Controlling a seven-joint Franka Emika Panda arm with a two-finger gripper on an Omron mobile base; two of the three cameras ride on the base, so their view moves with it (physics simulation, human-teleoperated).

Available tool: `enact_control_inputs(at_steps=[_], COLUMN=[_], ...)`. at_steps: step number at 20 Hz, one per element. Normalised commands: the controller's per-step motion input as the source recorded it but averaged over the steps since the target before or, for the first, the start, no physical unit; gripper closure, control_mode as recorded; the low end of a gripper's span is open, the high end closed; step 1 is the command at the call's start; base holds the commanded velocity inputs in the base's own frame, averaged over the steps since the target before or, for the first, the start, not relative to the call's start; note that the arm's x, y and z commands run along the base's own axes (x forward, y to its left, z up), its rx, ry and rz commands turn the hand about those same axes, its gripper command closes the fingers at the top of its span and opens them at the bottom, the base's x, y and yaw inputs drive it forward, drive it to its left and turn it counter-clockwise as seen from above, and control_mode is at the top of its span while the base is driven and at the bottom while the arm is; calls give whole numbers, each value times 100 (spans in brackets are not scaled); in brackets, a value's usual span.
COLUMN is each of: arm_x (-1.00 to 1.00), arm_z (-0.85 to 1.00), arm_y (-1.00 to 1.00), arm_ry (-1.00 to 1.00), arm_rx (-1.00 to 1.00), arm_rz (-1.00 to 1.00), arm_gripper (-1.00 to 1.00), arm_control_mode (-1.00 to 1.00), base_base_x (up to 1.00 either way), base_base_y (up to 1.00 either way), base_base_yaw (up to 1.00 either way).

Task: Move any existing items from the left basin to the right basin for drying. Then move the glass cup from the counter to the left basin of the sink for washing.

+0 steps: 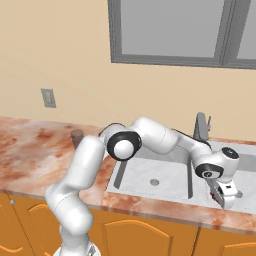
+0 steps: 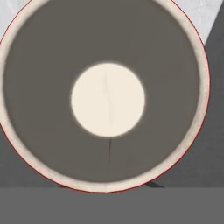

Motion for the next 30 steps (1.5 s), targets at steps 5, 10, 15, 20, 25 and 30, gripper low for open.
enact_control_inputs(at_steps=[5,10,15,20,25,30], arm_x=[10,3,0,1,1,-1], arm_z=[-18,-14,-15,-22,-10,0], arm_y=[-7,-2,0,0,0,0], arm_ry=[0,0,0,4,2,0], arm_rx=[0,0,0,0,0,0], arm_rz=[-3,-1,0,0,0,0], arm_gripper=[100,100,100,-100,-100,-100], arm_control_mode=[-100,-100,-100,-100,-100,-100], base_base_x=[0,0,0,0,0,0], base_base_y=[0,0,0,0,0,0], base_base_yaw=[0,0,0,0,0,0])
